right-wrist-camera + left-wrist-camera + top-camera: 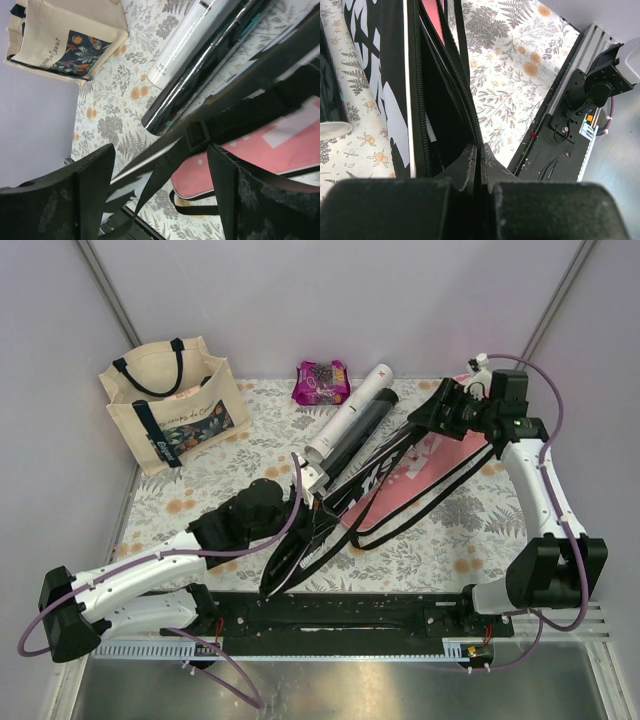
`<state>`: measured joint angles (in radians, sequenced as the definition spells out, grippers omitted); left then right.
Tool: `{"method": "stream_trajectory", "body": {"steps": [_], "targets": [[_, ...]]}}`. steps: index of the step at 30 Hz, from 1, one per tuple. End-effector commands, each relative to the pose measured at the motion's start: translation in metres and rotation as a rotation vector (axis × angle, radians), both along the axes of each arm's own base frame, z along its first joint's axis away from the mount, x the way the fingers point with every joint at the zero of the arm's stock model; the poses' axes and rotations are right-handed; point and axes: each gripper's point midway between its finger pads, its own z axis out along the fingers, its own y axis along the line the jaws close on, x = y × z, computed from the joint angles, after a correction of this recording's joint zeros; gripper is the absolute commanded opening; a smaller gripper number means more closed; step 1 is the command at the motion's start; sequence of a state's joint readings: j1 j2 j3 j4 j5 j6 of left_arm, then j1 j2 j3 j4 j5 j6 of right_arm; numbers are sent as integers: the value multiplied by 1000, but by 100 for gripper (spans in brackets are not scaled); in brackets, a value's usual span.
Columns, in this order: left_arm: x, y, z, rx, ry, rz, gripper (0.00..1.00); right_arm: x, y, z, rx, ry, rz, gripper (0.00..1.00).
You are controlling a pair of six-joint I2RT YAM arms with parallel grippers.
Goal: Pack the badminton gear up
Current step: Adjust the racket bag at the center of the board.
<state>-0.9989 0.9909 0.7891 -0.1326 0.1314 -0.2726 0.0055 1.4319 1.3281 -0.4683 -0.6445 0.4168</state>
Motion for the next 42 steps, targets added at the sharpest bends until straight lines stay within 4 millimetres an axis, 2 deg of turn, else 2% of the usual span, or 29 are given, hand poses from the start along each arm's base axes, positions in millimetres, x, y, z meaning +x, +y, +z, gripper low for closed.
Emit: {"method": "stream_trajectory", "body": {"steps": [1,3,6,8,9,12,16,20,25,28,32,38,42], "targets": [[1,-6,49,-168,-70,-16,0,-17,-27,37,-61,-107,3,82],[2,-6,50,-169,-71,-16,0,-14,-44,41,-136,-166,-34,82],[1,-4,50,-172,-72,-16,0,-12,-64,36,-304,-261,-54,78],[1,-3,52,-176,-74,-21,0,-15,-68,31,-405,-365,-3,75],[1,-3,53,-180,-74,-24,0,-18,-70,21,-451,-392,25,75],[0,-3,52,-180,-71,-31,0,-13,-95,12,-603,-428,-48,74],[0,-2,53,-180,-71,-36,0,-4,-109,-5,-735,-482,0,73],[0,-2,53,-179,-70,-37,0,9,-98,-25,-801,-658,151,68],[-2,-2,56,-194,-64,-48,0,27,-92,-36,-864,-949,141,66],[-1,-1,57,-190,-65,-46,0,35,-99,-44,-899,-972,122,62],[-1,3,58,-183,-69,-42,0,34,-107,-62,-964,-991,113,59],[-2,7,62,-189,-79,-46,0,32,-94,-61,-951,-1082,171,59],[-1,6,57,-169,-81,-55,0,34,-95,-55,-965,-1107,167,59]]}}
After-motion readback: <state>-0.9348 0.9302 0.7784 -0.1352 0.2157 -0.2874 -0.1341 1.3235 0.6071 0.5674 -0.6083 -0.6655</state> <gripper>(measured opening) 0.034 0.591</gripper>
